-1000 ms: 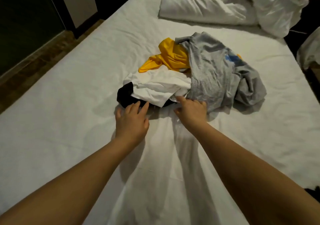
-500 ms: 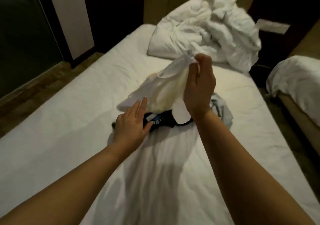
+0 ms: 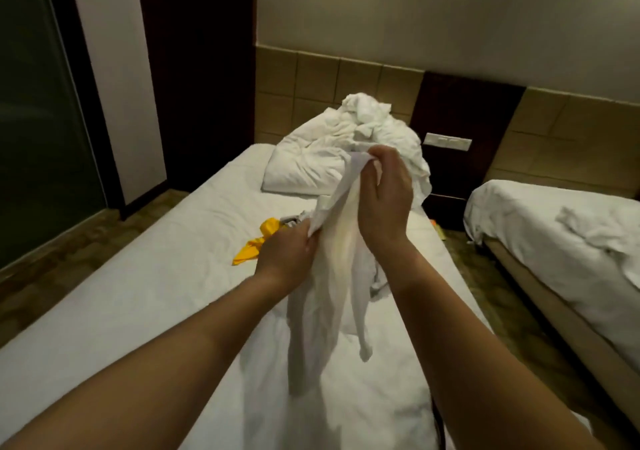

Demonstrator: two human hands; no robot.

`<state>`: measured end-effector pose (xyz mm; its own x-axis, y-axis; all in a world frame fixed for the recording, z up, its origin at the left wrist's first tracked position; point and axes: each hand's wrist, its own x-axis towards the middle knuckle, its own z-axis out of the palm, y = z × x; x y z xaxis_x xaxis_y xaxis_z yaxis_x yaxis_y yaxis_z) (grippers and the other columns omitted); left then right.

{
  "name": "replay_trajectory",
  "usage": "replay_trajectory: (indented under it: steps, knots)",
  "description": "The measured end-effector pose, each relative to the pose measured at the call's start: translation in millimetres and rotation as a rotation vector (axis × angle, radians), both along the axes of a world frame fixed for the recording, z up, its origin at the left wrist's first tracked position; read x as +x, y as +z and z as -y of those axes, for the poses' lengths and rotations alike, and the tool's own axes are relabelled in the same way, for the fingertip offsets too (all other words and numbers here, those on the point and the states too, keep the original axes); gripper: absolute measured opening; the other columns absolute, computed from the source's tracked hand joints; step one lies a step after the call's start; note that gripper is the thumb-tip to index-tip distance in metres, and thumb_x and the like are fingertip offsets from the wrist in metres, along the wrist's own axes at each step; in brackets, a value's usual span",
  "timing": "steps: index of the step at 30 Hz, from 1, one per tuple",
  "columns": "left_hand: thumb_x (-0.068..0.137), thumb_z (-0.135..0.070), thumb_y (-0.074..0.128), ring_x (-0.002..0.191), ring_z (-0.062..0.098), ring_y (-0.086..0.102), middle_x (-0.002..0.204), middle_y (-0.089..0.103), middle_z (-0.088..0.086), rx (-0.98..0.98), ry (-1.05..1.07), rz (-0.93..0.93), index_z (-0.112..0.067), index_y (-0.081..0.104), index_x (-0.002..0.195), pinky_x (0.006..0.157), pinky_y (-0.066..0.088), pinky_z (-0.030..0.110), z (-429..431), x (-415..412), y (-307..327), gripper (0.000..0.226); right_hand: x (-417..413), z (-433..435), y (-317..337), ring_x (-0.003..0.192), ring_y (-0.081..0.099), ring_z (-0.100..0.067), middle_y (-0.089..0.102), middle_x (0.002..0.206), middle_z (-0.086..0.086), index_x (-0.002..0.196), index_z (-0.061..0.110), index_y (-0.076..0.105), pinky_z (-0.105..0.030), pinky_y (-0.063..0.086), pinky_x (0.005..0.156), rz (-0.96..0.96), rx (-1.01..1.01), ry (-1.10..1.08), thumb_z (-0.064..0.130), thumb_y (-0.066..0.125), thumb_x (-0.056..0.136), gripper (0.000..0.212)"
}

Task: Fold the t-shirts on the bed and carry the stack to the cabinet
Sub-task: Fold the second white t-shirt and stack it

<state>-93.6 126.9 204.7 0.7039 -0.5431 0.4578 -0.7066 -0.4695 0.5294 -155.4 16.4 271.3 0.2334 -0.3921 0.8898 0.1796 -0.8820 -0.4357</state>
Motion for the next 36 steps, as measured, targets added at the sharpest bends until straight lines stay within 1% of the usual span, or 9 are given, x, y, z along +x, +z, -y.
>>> replay_trajectory:
  steps: [5, 10, 13, 18, 25, 28, 31, 34, 36]
  knots:
    - [0.098, -0.037, 0.042, 0.082, 0.027, 0.056, 0.083, 0.061, 0.014, -0.193, -0.083, -0.324, -0.008, 0.061, 0.073, 0.064, 0.038, 0.034, -25.3, -25.4, 55.9, 0.043, -42.3, 17.3, 22.8, 0.104, 0.058, -0.027, 0.063, 0.112, -0.008, 0.126, 0.018, 0.044, -0.037, 0.045, 0.089, -0.397, 0.319, 0.093, 0.023, 0.049, 0.092, 0.034]
    - [0.098, -0.039, 0.038, 0.105, 0.031, 0.055, 0.111, 0.06, 0.017, -0.269, -0.095, -0.436, 0.001, 0.063, 0.106, 0.093, 0.043, 0.037, -37.4, -56.2, 86.4, 0.047, -76.6, -4.7, 9.5, 0.117, 0.053, -0.022, 0.045, 0.14, -0.003, 0.144, 0.021, 0.023, -0.034, 0.045, 0.094, -0.625, 0.471, 0.325, 0.029, 0.062, 0.088, 0.069]
    - [0.098, -0.038, 0.037, 0.112, 0.033, 0.054, 0.122, 0.057, 0.018, -0.333, -0.107, -0.53, 0.0, 0.056, 0.12, 0.099, 0.043, 0.043, -37.3, -74.7, 94.0, 0.048, -92.7, -28.7, 5.3, 0.104, 0.056, -0.017, 0.045, 0.13, 0.004, 0.136, 0.023, 0.039, -0.024, 0.046, 0.073, -0.557, 0.434, 0.386, 0.034, 0.066, 0.085, 0.058]
    - [0.098, -0.033, 0.038, 0.105, 0.032, 0.057, 0.119, 0.058, 0.023, -0.468, -0.23, -0.808, -0.008, 0.055, 0.116, 0.094, 0.045, 0.047, -34.7, -101.2, 109.2, 0.035, -114.2, -50.3, 24.7, 0.074, 0.056, -0.007, 0.057, 0.079, 0.013, 0.094, 0.029, 0.06, -0.031, 0.049, 0.071, -0.556, 0.259, 0.337, 0.032, 0.071, 0.077, 0.02]
    - [0.096, -0.038, 0.041, 0.088, 0.019, 0.057, 0.091, 0.058, 0.008, -0.542, -0.534, -1.035, -0.013, 0.06, 0.097, 0.076, 0.052, 0.028, -33.4, -122.4, 134.2, 0.031, -122.7, -55.8, 66.9, 0.081, 0.054, -0.014, 0.067, 0.096, -0.004, 0.103, 0.014, 0.067, -0.024, 0.036, 0.071, -0.639, -0.093, 0.021, 0.025, 0.053, 0.092, 0.021]
    - [0.094, -0.045, 0.044, 0.096, 0.023, 0.054, 0.101, 0.054, 0.013, -0.487, -0.57, -0.945, -0.012, 0.058, 0.116, 0.085, 0.049, 0.033, -40.6, -120.8, 148.6, 0.042, -119.5, -45.5, 100.0, 0.088, 0.055, -0.021, 0.062, 0.086, -0.005, 0.094, 0.014, 0.066, -0.032, 0.044, 0.079, -0.526, 0.173, 0.167, 0.017, 0.047, 0.096, 0.019]
    - [0.095, -0.037, 0.046, 0.088, 0.015, 0.054, 0.106, 0.052, 0.004, -0.47, -0.411, -0.599, -0.026, 0.049, 0.12, 0.079, 0.047, 0.031, -48.0, -105.6, 180.7, 0.028, -128.8, -29.7, 158.8, 0.099, 0.058, -0.027, 0.061, 0.093, -0.007, 0.106, 0.012, 0.063, -0.04, 0.048, 0.089, -0.197, 0.562, 0.458, 0.02, 0.044, 0.098, 0.022]
    - [0.095, -0.032, 0.048, 0.078, 0.0, 0.046, 0.089, 0.048, -0.014, -0.444, -0.365, -0.263, -0.037, 0.035, 0.133, 0.067, 0.041, 0.019, -50.2, -96.0, 215.0, 0.041, -139.7, -26.2, 201.7, 0.092, 0.056, -0.016, 0.06, 0.097, -0.004, 0.111, 0.012, 0.06, -0.025, 0.045, 0.08, -0.242, 0.473, 0.507, 0.02, 0.042, 0.1, 0.022]
    - [0.094, -0.032, 0.05, 0.083, 0.001, 0.048, 0.095, 0.05, -0.013, -0.363, -0.431, -0.221, -0.035, 0.032, 0.137, 0.069, 0.041, 0.02, -44.7, -101.2, 228.1, 0.047, -145.3, -27.6, 213.6, 0.082, 0.058, -0.01, 0.064, 0.09, -0.001, 0.101, 0.011, 0.063, -0.021, 0.047, 0.072, -0.395, 0.404, 0.6, 0.015, 0.044, 0.099, 0.019]
